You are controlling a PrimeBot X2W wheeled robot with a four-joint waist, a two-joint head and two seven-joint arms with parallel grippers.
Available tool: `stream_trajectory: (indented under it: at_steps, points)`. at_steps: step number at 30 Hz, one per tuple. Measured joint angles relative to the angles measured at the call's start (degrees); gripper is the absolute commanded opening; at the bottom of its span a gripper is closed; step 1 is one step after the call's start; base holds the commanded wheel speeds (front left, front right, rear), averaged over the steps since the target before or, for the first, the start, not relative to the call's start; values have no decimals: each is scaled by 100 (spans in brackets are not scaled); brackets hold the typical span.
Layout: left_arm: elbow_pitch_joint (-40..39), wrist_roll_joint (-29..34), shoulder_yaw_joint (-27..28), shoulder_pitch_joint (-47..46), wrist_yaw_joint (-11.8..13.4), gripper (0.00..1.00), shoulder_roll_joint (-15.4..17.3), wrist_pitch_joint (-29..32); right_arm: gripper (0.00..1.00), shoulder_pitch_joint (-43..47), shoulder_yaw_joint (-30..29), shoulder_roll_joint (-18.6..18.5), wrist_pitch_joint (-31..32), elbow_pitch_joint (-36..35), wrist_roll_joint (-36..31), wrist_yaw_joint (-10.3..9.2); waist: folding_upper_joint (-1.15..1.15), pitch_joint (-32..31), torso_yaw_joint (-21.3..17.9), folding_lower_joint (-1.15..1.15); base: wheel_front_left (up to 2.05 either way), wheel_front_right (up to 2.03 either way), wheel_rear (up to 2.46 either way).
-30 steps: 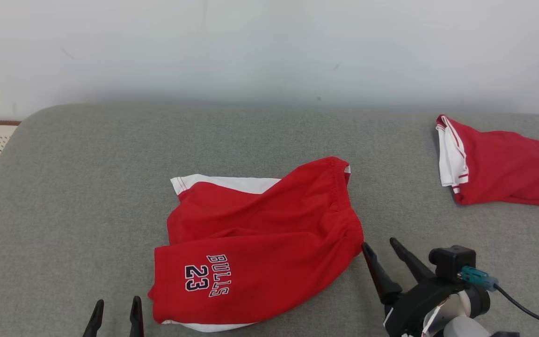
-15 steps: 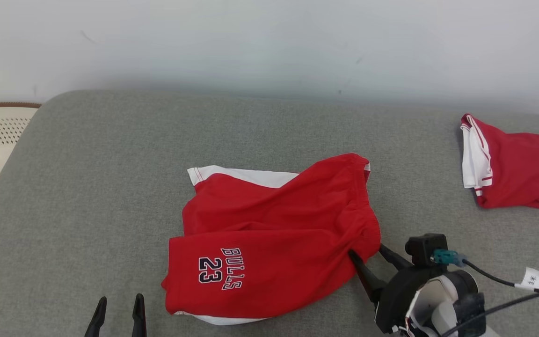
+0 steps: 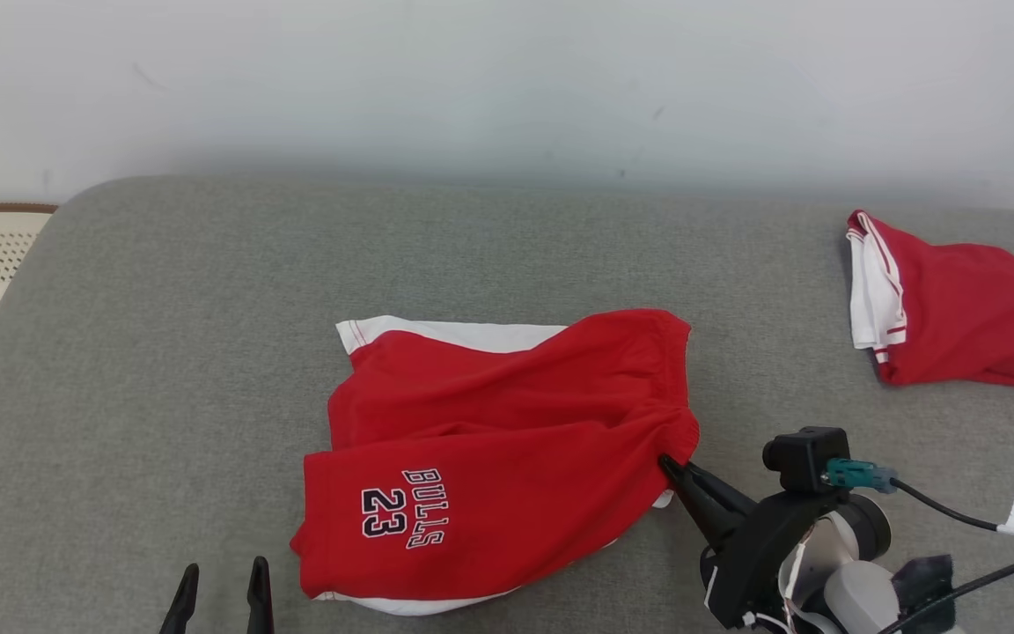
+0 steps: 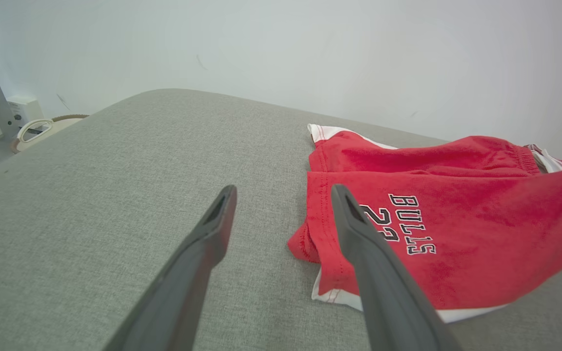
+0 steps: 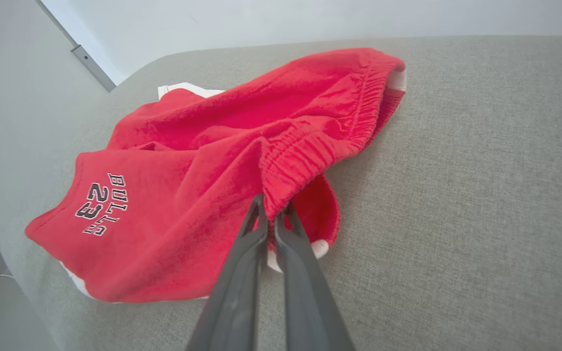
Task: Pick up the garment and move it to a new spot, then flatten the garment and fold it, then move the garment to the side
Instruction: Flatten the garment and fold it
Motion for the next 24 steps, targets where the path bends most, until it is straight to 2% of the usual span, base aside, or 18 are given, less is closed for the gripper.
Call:
stream_trajectory:
  at_steps: [1, 6, 9, 14, 18, 24]
  points:
    - [0, 0, 0, 0, 0, 100, 0, 0, 0, 0, 0, 0, 0, 0, 0, 0, 0, 0, 0, 0, 0, 0, 0]
    - [-7, -8, -38, 2, 4, 100, -2, 0, 0, 472, -155, -335, 604, -1000, 365, 0, 0, 6, -130, 0, 0, 0, 0]
    - [-13, -10, -37, 6, 5, 100, -1, 0, 0, 942, -399, -533, 1170, -1847, 625, 0, 0, 19, -189, 0, 0, 0, 0]
    - [-13, -25, -35, 9, 4, 100, -1, 0, 0, 1532, -808, -679, 1952, -2633, 801, 0, 0, 27, -200, 0, 0, 0, 0]
    - [-9, -49, -62, 7, 7, 100, -1, 0, 0, 1718, -1140, -651, 2302, -2830, 571, 0, 0, 32, -176, 0, 0, 0, 0]
    - [7, -44, -96, -28, -3, 100, -1, 0, 0, 1428, -1209, -256, 2251, -2570, 78, 0, 0, 52, -87, 0, 0, 0, 0]
